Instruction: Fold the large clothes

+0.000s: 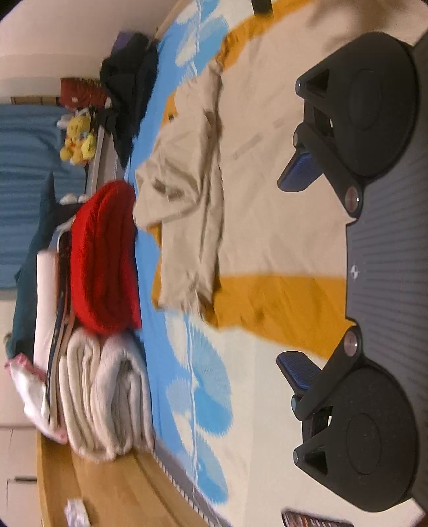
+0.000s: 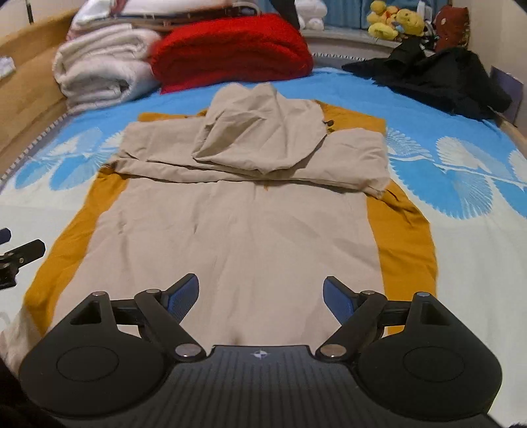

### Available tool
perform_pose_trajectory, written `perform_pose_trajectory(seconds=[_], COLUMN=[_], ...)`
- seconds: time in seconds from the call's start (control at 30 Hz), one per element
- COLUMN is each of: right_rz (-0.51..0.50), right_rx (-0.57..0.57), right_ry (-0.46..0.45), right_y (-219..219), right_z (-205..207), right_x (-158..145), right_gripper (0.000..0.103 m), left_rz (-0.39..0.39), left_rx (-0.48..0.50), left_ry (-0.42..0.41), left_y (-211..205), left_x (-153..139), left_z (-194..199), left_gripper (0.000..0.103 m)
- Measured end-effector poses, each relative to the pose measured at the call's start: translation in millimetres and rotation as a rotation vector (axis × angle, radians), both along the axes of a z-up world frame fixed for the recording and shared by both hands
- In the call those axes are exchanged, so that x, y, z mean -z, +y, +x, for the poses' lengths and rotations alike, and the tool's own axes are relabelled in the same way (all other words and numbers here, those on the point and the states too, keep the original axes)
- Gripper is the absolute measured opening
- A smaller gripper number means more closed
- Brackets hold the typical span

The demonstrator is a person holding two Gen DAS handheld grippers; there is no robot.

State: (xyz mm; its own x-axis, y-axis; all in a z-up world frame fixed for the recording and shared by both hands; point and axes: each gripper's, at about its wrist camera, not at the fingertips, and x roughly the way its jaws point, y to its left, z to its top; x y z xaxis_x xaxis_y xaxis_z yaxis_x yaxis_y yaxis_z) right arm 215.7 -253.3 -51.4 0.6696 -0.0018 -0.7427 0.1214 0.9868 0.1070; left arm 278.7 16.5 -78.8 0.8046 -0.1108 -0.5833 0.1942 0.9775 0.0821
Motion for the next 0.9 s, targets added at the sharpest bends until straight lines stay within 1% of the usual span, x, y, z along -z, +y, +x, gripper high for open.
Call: perform_pose_trajectory(seconds=[0.07,0.1,0.17,0.2,0.27,0.3,0.37,0.43,0.47,0.5,0.57,0.6,0.63,0.67,0.7,0.73,0.77,0.8,0.83,0.87,0.9], right_rz=[0.017,0.016,-0.013,-0.019,-0.002,0.018,0.087,0.186,0.216,0.217,0.17,0.161,0.171,0.196,0.219,0.254,0.281,0.296,0.307,0.312,0.313], right_rx=[0.026,0.06,0.139,0.18,0.303,0.354,0.41,0.42,0.399,0.369,0.306,0.29,0.274,0.257,0.246,0.232,0.219,0.207,0.2,0.202,0.216], right_ry=[-0.047,-0.072,-0.071,-0.051,0.021,0.054,0.124,0.188,0.21,0.23,0.274,0.286,0.292,0.29,0.287,0.285,0.278,0.265,0.248,0.242,0.236], right_y=[-15.8,-29.9,-59.4,-75.1,-110.6,-124.7,-148.2,-158.2,-156.7,-152.4,-138.8,-134.6,-130.7,-127.8,-126.6,-124.0,-121.9,-121.2,-121.1,-122.7,-123.2], right_z=[-28.1,-42.1,-61.2,-69.0,-83.9,-90.3,-102.9,-110.9,-111.8,-111.9,-112.3,-113.0,-114.7,-117.7,-120.4,-125.4,-129.6,-132.5,-134.8,-136.6,-137.5], right_x=[1.6,5.2,17.5,25.8,47.1,56.6,74.9,87.6,90.0,91.2,93.4,93.4,92.3,90.0,87.7,84.9,83.1,81.5,79.7,79.8,79.8], right_gripper=[0.091,0.093,0.094,0.094,0.094,0.094,0.093,0.093,0.093,0.093,0.094,0.093,0.091,0.085,0.079,0.076,0.072,0.058,0.048,0.023,0.009], left_rz=[0.022,0.024,0.001,-0.023,-0.07,-0.098,-0.148,-0.193,-0.188,-0.17,-0.144,-0.147,-0.16,-0.174,-0.204,-0.238,-0.249,-0.248,-0.253,-0.264,-0.278], left_rx=[-0.039,-0.051,-0.071,-0.081,-0.112,-0.119,-0.116,-0.099,-0.091,-0.075,-0.041,-0.024,-0.004,0.003,0.011,0.012,0.002,-0.011,-0.021,-0.033,-0.042], left_ry=[0.03,0.058,0.119,0.164,0.24,0.283,0.363,0.429,0.433,0.438,0.467,0.481,0.489,0.494,0.51,0.522,0.521,0.516,0.512,0.509,0.502], left_y=[18.6,30.3,52.5,64.9,83.7,93.2,104.7,113.2,114.4,113.3,109.2,107.8,107.5,107.6,109.8,113.9,117.2,120.9,124.4,125.0,126.5], left_x=[11.8,20.7,36.8,46.1,59.6,65.0,72.3,77.2,77.1,77.5,76.6,74.5,70.0,66.5,63.0,60.5,58.3,57.3,56.7,55.1,52.5], left_z=[-1.2,-0.5,0.6,1.4,2.9,3.2,4.3,3.6,1.3,-1.6,-7.2,-11.0,-16.2,-20.8,-23.5,-27.3,-31.6,-35.3,-38.1,-39.6,-42.2], left_gripper=[0.103,0.103,0.103,0.103,0.103,0.103,0.103,0.103,0.103,0.103,0.102,0.099,0.083,0.064,0.057,0.046,0.032,0.023,0.012,0.007,0.006])
